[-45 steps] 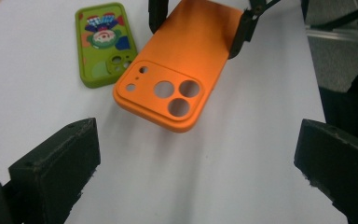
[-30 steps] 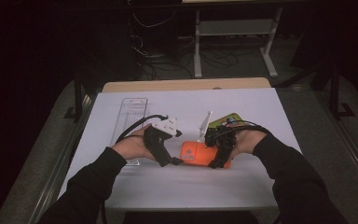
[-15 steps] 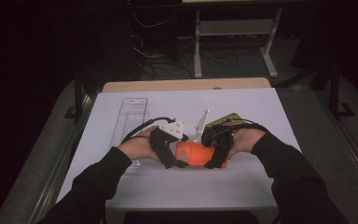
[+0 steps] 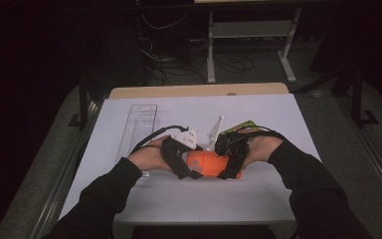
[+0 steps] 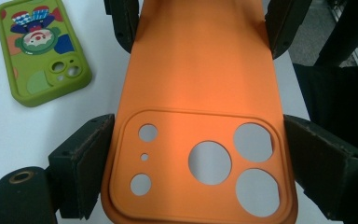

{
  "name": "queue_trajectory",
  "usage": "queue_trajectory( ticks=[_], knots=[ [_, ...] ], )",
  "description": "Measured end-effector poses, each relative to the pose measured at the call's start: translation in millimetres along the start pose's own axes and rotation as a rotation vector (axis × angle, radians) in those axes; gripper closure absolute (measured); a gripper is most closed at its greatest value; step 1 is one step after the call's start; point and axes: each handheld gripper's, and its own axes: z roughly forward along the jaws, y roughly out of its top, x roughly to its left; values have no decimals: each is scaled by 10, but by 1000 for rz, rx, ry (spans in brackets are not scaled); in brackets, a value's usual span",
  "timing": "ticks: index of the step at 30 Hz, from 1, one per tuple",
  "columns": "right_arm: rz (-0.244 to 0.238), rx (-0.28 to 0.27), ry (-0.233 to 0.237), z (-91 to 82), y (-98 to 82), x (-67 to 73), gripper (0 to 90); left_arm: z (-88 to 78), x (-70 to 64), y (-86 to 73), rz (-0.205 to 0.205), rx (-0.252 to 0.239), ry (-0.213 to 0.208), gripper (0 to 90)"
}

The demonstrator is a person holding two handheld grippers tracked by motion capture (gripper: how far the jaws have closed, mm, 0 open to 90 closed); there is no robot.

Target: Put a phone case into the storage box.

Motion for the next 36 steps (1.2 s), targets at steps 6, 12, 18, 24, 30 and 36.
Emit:
queue_trajectory(
  ticks=[6, 12, 18, 24, 30, 36],
  knots=[
    [-7, 6, -4, 10, 4, 1, 152, 25, 4, -15, -14, -3, -11, 133],
    [-15, 9, -1, 12, 1, -2, 152, 32, -1, -16, -12, 6, -15, 144],
    [-31, 13, -6, 28, 6, -6, 152, 41, 6, -15, -11, 21, -11, 160],
    [-47, -1, -26, 25, -11, -24, 149, 29, 11, -10, -14, 21, 4, 166],
    [-14, -49, 16, 11, -55, -73, 92, 11, 5, -13, -20, 25, 22, 167],
    [38, -108, 0, -19, -150, -108, 6, -14, 23, -34, -48, 40, 56, 167]
  ],
)
